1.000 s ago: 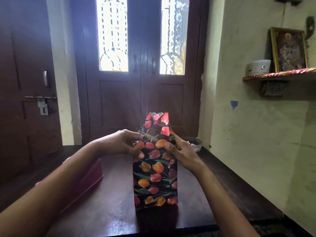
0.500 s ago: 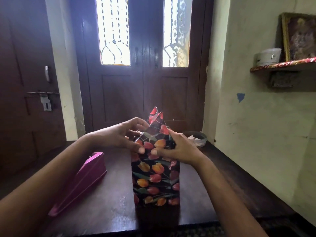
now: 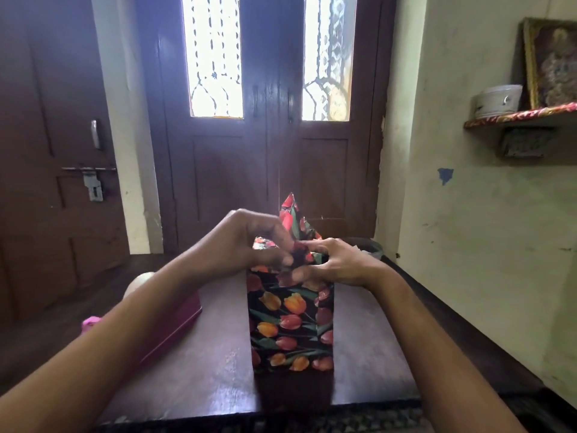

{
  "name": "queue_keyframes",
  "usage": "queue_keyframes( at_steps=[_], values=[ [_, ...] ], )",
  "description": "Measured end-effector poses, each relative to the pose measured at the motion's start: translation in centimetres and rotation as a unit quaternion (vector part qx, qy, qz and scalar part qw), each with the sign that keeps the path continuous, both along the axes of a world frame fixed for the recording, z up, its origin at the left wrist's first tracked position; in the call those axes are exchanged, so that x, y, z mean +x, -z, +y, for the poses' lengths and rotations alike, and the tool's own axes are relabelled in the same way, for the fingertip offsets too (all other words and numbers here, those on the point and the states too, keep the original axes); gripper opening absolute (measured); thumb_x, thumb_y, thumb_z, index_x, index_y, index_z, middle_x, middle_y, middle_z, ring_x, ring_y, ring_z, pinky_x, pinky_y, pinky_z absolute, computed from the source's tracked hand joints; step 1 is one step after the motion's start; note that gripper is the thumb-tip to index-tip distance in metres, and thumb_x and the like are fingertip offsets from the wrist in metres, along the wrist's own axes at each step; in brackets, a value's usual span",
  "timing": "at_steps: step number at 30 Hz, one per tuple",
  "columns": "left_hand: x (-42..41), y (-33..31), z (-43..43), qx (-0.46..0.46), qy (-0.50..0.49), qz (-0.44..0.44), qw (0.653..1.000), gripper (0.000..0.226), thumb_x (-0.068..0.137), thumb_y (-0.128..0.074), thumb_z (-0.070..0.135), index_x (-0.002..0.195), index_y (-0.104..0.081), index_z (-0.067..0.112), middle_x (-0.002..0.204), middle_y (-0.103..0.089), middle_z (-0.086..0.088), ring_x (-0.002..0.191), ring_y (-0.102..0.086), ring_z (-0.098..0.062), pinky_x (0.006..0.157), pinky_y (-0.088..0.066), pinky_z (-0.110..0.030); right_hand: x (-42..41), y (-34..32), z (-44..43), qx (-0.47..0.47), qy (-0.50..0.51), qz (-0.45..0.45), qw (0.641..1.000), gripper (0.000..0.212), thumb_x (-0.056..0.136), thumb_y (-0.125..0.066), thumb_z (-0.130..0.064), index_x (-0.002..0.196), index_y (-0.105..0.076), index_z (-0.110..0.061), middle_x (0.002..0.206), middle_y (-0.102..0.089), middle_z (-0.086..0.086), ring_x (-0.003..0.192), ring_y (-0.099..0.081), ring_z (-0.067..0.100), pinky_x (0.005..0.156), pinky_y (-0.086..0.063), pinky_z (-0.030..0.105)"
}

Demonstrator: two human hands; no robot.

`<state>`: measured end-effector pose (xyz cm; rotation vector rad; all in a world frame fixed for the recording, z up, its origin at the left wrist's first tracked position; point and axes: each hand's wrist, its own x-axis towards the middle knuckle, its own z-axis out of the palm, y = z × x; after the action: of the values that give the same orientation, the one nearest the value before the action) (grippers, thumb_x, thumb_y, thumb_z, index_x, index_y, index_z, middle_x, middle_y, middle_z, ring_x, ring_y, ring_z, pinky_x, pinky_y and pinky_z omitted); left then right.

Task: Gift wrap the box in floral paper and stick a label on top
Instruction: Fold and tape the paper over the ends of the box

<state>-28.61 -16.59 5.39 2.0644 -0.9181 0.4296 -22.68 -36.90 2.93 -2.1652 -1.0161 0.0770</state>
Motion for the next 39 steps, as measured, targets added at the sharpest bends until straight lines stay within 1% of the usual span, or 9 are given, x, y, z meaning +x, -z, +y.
queue_keyframes(
  at_steps=[3, 5, 8, 12, 16, 21, 24, 34, 39],
  values=[
    [-1.0, 1.7, 0.4, 0.045, 0.01, -0.02, 0.999, 0.021, 0.071, -0.079, 0.021, 0.081, -0.073, 0.003, 0.079, -0.072, -0.001, 0.078, -0.069, -0.015, 0.074, -0.054, -0.023, 0.4, -0.1, -0.3, -0.007, -0.017, 0.031, 0.999, 0.098, 0.041, -0.045, -0.095, 0.126, -0.048, -0.046, 0.116, -0.058, -0.021, 0.101, -0.057, -0.01, 0.085, -0.045, 0.007],
    [-1.2, 2.1, 0.8, 0.045, 0.025, 0.03, 0.998, 0.018, 0.075, -0.076, 0.016, 0.083, -0.071, 0.0, 0.081, -0.072, -0.006, 0.08, -0.07, -0.023, 0.077, -0.056, -0.034, 0.7, 0.0, -0.2, 0.0, -0.006, 0.078, 0.997, 0.087, 0.057, -0.03, -0.093, 0.123, -0.055, -0.042, 0.126, -0.059, -0.01, 0.112, -0.058, 0.008, 0.102, -0.042, 0.028],
    [-1.4, 0.9, 1.3, 0.045, 0.05, 0.109, 0.992, 0.006, 0.083, -0.067, 0.008, 0.081, -0.069, 0.002, 0.079, -0.07, -0.004, 0.078, -0.066, -0.017, 0.076, -0.052, -0.029, 0.7, -0.1, 0.4, 0.054, 0.033, 0.131, 0.989, 0.066, 0.087, -0.014, -0.068, 0.112, -0.065, -0.034, 0.115, -0.066, -0.008, 0.104, -0.062, 0.009, 0.1, -0.04, 0.026],
    [-1.4, -1.1, 0.7, 0.172, 0.042, 0.187, 0.966, 0.022, 0.091, -0.058, 0.018, 0.088, -0.071, 0.0, 0.082, -0.07, -0.001, 0.08, -0.065, -0.01, 0.077, -0.048, -0.02, 1.2, 0.0, 1.1, 0.052, 0.068, 0.074, 0.994, 0.03, 0.087, -0.058, -0.04, 0.108, -0.069, -0.023, 0.1, -0.07, -0.003, 0.096, -0.065, 0.015, 0.089, -0.053, 0.029],
    [-2.3, -2.7, 0.1, 0.316, 0.003, 0.205, 0.926, 0.02, 0.088, -0.062, 0.024, 0.089, -0.074, 0.008, 0.078, -0.073, 0.004, 0.073, -0.066, -0.004, 0.07, -0.05, -0.015, 1.3, -0.3, 1.4, 0.026, 0.052, 0.055, 0.997, 0.048, 0.082, -0.066, -0.036, 0.127, -0.056, -0.023, 0.123, -0.06, -0.005, 0.112, -0.057, 0.012, 0.096, -0.048, 0.029],
    [0.5, -2.9, 0.6, 0.072, -0.125, 0.075, 0.987, 0.028, 0.09, -0.06, 0.022, 0.064, -0.069, 0.013, 0.054, -0.063, 0.006, 0.048, -0.055, -0.002, 0.048, -0.042, -0.015, 1.1, -0.6, 1.6, -0.014, 0.041, 0.039, 0.998, 0.055, 0.086, -0.061, -0.037, 0.136, -0.043, -0.024, 0.13, -0.05, -0.007, 0.118, -0.049, 0.011, 0.099, -0.043, 0.028],
    [4.5, -0.7, 0.5, 0.103, -0.197, 0.009, 0.975, 0.012, 0.082, -0.07, 0.027, 0.074, -0.074, 0.018, 0.07, -0.071, 0.001, 0.067, -0.063, -0.011, 0.066, -0.052, -0.033, 1.2, -0.5, 1.5, -0.03, 0.05, 0.019, 0.998, 0.065, 0.084, -0.062, -0.045, 0.14, -0.038, -0.024, 0.133, -0.044, -0.005, 0.121, -0.044, 0.011, 0.103, -0.039, 0.029],
    [6.7, 1.5, 0.9, 0.141, -0.194, 0.03, 0.97, 0.017, 0.084, -0.068, 0.028, 0.1, -0.074, 0.027, 0.068, -0.059, 0.026, 0.059, -0.052, 0.016, 0.057, -0.036, -0.003, 1.9, -1.3, 1.7, -0.099, 0.09, 0.01, 0.991, 0.078, 0.083, -0.058, -0.053, 0.147, -0.024, -0.026, 0.152, -0.028, -0.002, 0.136, -0.032, 0.017, 0.11, -0.03, 0.032],
    [7.3, 2.4, 1.4, 0.033, -0.164, 0.126, 0.978, 0.017, 0.079, -0.072, 0.026, 0.095, -0.075, 0.02, 0.086, -0.072, 0.004, 0.08, -0.066, -0.008, 0.074, -0.053, -0.022, 1.6, -1.4, 2.3, -0.144, 0.083, 0.031, 0.986, 0.058, 0.093, -0.044, -0.045, 0.146, -0.026, -0.029, 0.153, -0.025, -0.003, 0.139, -0.025, 0.016, 0.107, -0.022, 0.026]
  ],
)
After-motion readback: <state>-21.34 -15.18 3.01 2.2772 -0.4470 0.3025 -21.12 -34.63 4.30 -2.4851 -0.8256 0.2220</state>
